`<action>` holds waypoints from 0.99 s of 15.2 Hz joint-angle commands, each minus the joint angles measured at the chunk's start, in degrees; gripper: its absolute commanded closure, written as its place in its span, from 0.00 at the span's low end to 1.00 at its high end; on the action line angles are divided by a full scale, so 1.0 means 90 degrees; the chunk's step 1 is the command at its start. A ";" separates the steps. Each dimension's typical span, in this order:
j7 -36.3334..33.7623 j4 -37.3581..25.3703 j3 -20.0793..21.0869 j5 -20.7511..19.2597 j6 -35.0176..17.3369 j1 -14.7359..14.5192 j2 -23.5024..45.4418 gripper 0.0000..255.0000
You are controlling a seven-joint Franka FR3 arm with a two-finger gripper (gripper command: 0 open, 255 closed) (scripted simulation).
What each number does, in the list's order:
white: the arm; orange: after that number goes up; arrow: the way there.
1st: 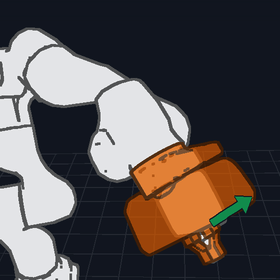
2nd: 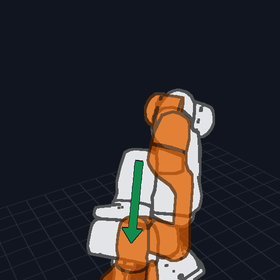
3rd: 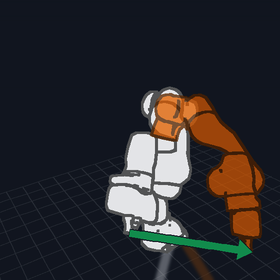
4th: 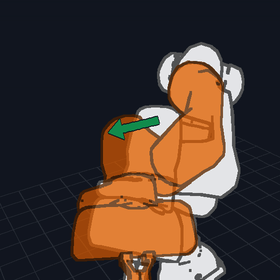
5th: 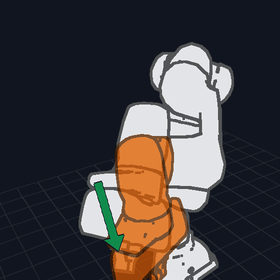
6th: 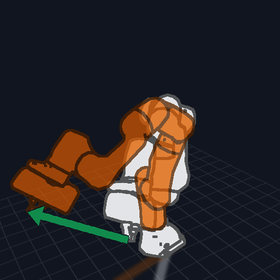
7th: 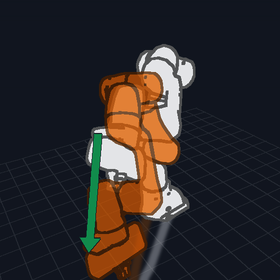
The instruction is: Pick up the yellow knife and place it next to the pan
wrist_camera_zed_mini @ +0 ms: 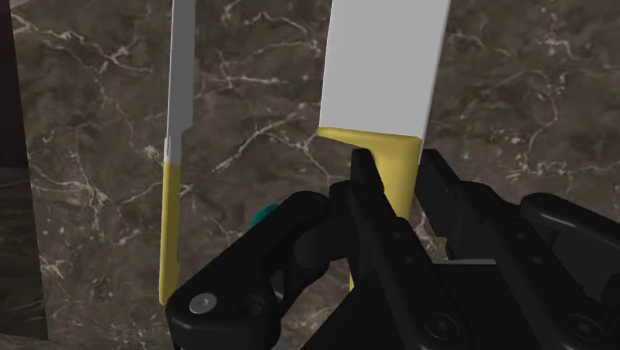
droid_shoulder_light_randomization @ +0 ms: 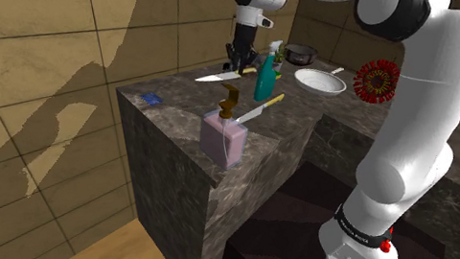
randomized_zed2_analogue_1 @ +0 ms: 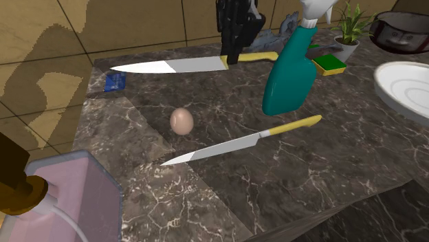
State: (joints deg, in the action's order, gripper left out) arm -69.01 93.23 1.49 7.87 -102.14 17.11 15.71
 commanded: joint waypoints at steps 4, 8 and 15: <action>0.0606 0.1027 -0.0228 -0.0006 -0.0223 0.0345 -0.0724 1.00; 0.1104 0.1673 -0.0455 -0.0059 -0.0304 0.0618 -0.1227 1.00; 0.2002 0.2495 -0.0922 -0.0247 -0.0345 0.1104 -0.1911 1.00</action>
State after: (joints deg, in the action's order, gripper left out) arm -52.25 114.11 -6.17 6.00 -105.09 26.40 -0.20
